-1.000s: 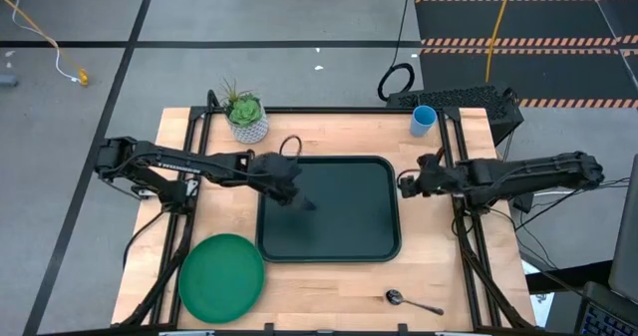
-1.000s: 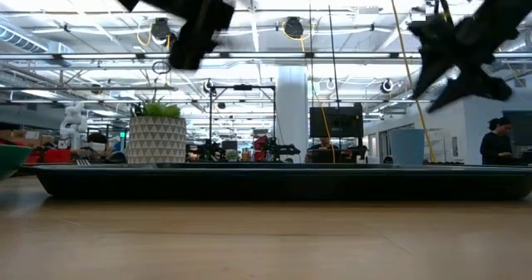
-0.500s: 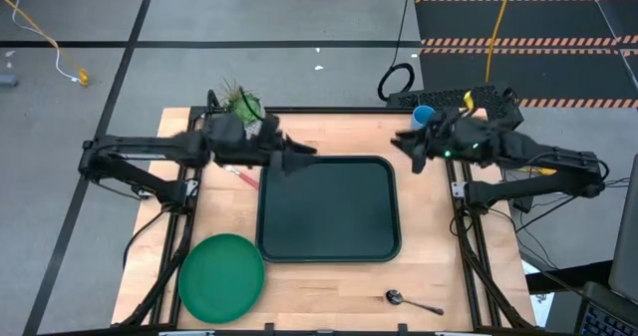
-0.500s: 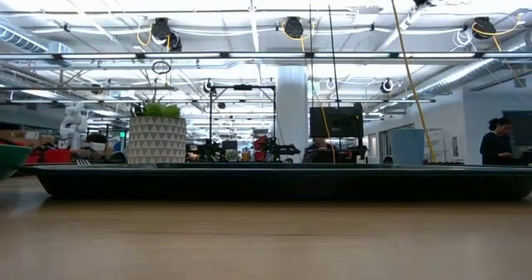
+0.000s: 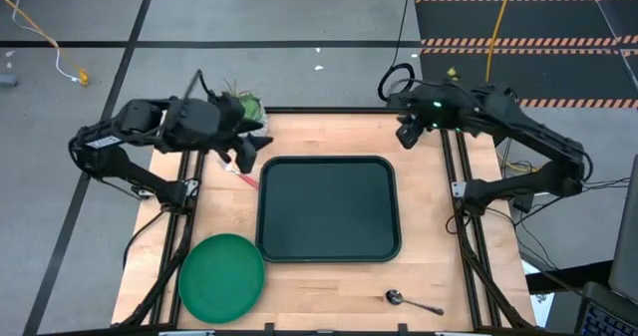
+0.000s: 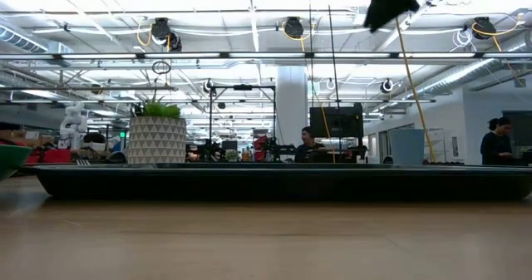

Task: Pick and place plate/cup/fork/spoon on tray
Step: Put the pink fork to the left of the dark green serving tray

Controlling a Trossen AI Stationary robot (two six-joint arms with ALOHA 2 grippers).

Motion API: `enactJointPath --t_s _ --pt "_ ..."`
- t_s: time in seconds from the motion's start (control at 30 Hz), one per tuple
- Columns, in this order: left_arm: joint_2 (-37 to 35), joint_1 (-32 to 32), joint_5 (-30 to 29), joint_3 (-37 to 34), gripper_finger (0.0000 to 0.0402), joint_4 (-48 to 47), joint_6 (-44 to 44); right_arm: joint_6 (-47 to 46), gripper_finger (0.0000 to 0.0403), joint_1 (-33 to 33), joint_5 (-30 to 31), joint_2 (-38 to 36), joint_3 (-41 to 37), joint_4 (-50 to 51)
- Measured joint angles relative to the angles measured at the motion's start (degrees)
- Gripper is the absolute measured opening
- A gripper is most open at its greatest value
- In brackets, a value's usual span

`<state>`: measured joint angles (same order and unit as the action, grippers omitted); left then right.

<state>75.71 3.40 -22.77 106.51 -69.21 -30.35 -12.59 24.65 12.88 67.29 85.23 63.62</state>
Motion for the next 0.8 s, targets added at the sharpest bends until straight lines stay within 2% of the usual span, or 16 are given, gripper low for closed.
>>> enactJointPath --t_s 0.13,0.23,0.37,0.47,0.57,0.8 --pt "0.1 0.0 -0.3 -1.8 0.0232 -13.6 -3.5 -0.3 0.015 4.3 -7.2 4.8 -0.9 3.9" --pt "1.0 0.0 -0.3 -4.6 0.0232 -21.4 -5.3 -1.9 0.015 4.9 -10.7 7.3 -1.9 2.4" --pt "0.3 0.0 1.3 -11.5 0.0232 -19.6 -1.5 -1.7 0.015 4.8 -13.1 8.7 -4.2 -1.7" --pt "0.2 -1.1 1.9 -16.7 0.0232 -21.1 0.1 -0.4 0.015 5.0 -16.0 9.2 -5.7 -2.0" --pt "0.6 -2.4 3.5 -22.6 0.0232 -20.3 1.4 -1.5 0.015 5.0 -16.2 8.7 -6.7 -0.1" --pt "0.5 -3.4 5.0 -34.9 0.0232 -17.6 18.5 -4.3 0.015 3.9 -16.2 4.6 -8.5 1.4"
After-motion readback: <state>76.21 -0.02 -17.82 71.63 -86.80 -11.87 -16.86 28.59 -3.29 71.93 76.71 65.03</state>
